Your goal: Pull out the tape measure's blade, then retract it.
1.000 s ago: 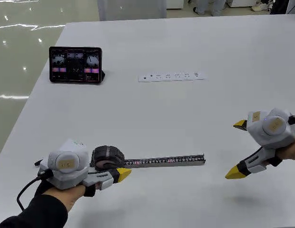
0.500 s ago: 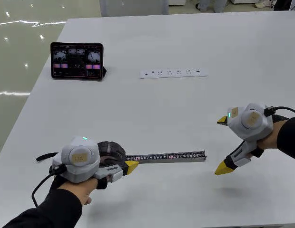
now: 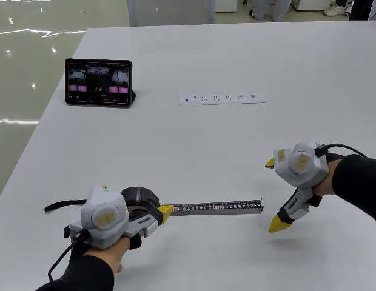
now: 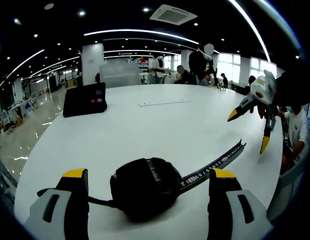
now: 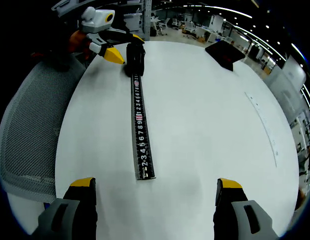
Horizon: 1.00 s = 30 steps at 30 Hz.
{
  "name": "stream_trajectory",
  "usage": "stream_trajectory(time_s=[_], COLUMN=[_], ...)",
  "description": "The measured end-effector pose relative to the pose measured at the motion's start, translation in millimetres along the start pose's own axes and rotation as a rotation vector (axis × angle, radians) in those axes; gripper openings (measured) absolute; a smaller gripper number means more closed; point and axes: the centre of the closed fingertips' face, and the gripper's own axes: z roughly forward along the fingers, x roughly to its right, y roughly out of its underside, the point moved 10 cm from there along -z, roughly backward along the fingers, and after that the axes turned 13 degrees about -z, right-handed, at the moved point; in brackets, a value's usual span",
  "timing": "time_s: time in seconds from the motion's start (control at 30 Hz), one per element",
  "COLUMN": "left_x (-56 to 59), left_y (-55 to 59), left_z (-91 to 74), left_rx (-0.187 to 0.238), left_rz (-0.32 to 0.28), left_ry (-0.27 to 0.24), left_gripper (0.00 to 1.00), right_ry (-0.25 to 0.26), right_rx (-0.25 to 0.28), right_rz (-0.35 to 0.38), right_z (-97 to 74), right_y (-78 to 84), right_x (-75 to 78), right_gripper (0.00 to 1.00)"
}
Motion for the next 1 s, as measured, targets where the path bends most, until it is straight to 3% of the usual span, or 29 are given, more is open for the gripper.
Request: stream_trajectory(time_s=[0.27, 0.37, 0.47, 0.67, 1.0], left_x=[-2.1, -3.3, -4.9, -5.7, -5.2], left_y=[1.6, 4.7, 5.5, 5.9, 4.5], left_z=[2.3, 4.0, 4.1, 4.2, 6.2], left_rx=[0.053, 0.055, 0.064, 0.077, 0.091], left_rz=[-0.057, -0.067, -0.085, -0.090, -0.095], left_ry=[-0.053, -0.070, -0.081, -0.082, -0.083], left_gripper=[0.99, 0.99, 0.99, 0.99, 0.99], right_ry=[-0.005, -0.005, -0.008, -0.044, -0.049], right_rx=[0.003, 0.009, 0.015, -0.001, -0.012], right_rz=[-0.015, -0.029, -0.031, -0.045, -0.051], right_z=[9.4, 11.1, 13.7, 17.2, 17.0], right_y=[-5.1, -6.8, -7.9, -8.5, -8.0], right_x=[0.4, 0.4, 0.8, -1.8, -1.5], right_gripper=[0.99, 0.91, 0.88, 0.74, 0.53])
